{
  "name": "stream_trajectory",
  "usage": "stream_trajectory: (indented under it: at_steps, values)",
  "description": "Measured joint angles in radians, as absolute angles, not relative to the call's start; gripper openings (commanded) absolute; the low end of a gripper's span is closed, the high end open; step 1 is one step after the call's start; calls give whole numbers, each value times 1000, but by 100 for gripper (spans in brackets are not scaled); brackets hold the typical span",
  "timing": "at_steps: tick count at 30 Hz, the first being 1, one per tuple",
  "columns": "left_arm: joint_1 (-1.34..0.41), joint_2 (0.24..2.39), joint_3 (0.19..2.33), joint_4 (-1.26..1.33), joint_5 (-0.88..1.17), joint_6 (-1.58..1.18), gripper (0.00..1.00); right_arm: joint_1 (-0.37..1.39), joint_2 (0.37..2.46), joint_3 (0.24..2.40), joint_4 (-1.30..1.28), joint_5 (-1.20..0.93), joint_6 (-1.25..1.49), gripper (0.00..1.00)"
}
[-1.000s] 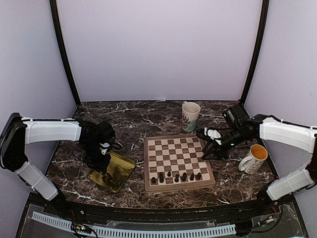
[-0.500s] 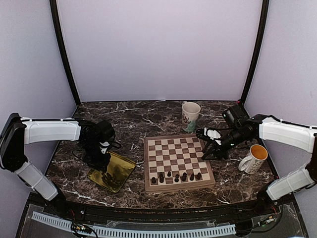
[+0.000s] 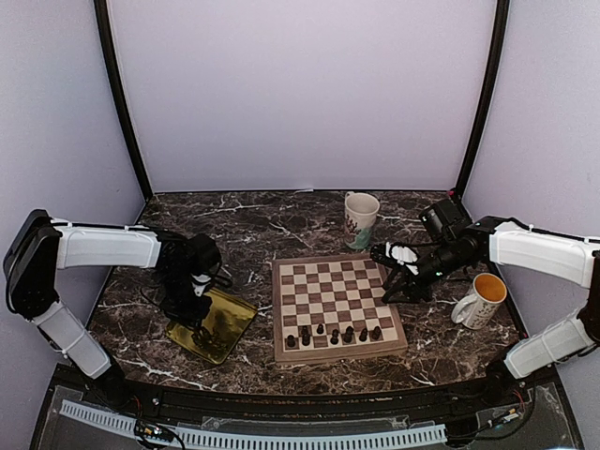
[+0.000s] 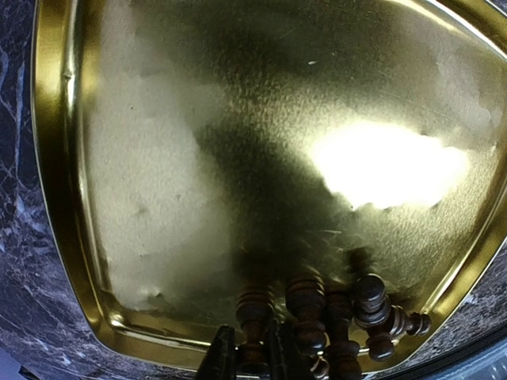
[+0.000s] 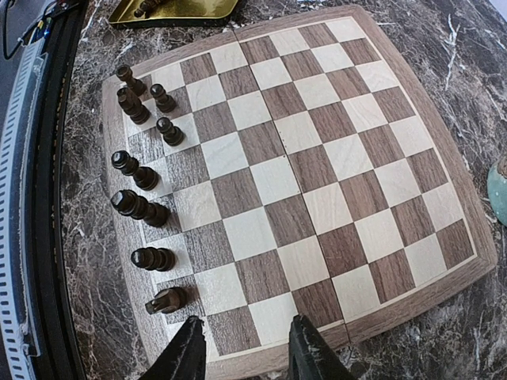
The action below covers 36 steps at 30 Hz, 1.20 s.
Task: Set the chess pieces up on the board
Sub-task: Pick up the rook from the storage box, then place the rook on the chessboard.
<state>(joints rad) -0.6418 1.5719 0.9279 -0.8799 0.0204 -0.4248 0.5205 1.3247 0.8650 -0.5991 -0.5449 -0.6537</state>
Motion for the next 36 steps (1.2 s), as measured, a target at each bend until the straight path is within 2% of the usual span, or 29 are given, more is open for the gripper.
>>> stream_trajectory:
  at_steps: [5,13,26,36]
  values:
    - [-644,1580,961,-886,-23,-416,6,521,1325,865,-599,-542,-654,37]
    - [-644,1662,1082,-853,-120,-384,5,521,1325,865,-599,-534,-654,36]
    - [-653,1760,1153,-813,-185,-348,4,521,1325,861,-599,-523,-654,37]
    - [-704,1780,1365,-783,-172,-270,6,521,1325,861,-599,-522,-653,36]
